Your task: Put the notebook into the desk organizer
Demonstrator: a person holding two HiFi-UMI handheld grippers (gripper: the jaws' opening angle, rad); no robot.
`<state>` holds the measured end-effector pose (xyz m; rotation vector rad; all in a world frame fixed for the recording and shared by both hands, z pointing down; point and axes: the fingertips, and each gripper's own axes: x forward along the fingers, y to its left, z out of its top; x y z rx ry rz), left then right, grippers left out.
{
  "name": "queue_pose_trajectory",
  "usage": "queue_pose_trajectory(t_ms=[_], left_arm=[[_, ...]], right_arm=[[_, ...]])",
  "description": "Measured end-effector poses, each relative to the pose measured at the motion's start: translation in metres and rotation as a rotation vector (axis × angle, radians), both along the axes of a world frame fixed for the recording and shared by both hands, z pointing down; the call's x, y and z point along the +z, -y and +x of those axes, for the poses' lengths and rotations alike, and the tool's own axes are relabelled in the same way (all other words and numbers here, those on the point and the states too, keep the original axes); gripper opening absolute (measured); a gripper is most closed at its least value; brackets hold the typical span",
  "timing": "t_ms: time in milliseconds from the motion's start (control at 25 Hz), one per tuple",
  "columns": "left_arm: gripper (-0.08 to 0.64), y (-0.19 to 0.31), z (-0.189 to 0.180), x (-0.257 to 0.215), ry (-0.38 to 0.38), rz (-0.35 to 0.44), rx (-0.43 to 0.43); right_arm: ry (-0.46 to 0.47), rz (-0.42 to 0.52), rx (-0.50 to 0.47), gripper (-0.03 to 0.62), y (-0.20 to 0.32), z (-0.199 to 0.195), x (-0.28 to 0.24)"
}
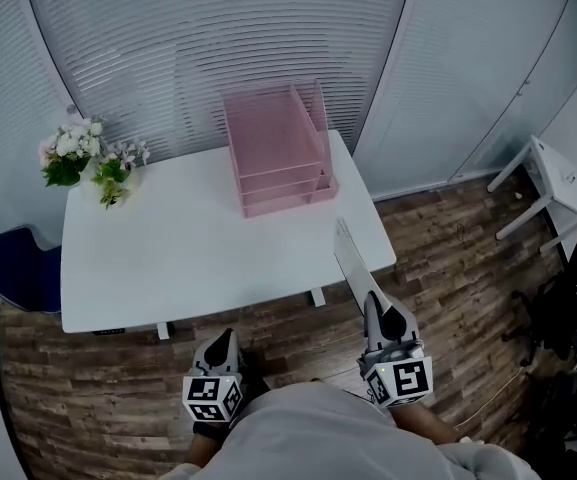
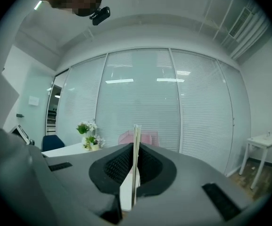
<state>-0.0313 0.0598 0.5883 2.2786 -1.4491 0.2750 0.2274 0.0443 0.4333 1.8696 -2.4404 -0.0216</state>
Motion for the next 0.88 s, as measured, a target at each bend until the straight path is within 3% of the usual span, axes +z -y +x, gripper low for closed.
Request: queue_pose_trajectory(t_ms=[440, 640, 880], left_arm=[[0.010, 0.091, -0.093, 0.001, -0.018, -0.060, 0.142], [0.010, 0.113, -0.117, 0.014, -0.010, -0.084, 0.186], [0.009, 0.120, -0.121, 0.017, 0.000, -0.092, 0.167]], right_arm=[[-0.115, 0.090, 0.145, 0.018, 0.142, -0.065, -0.056], [-0.199, 0.127, 0.146, 0.018, 0.212, -0.080, -0.076], [-0.296, 0.144, 0.101, 0.018, 0.285, -0.082, -0.096]])
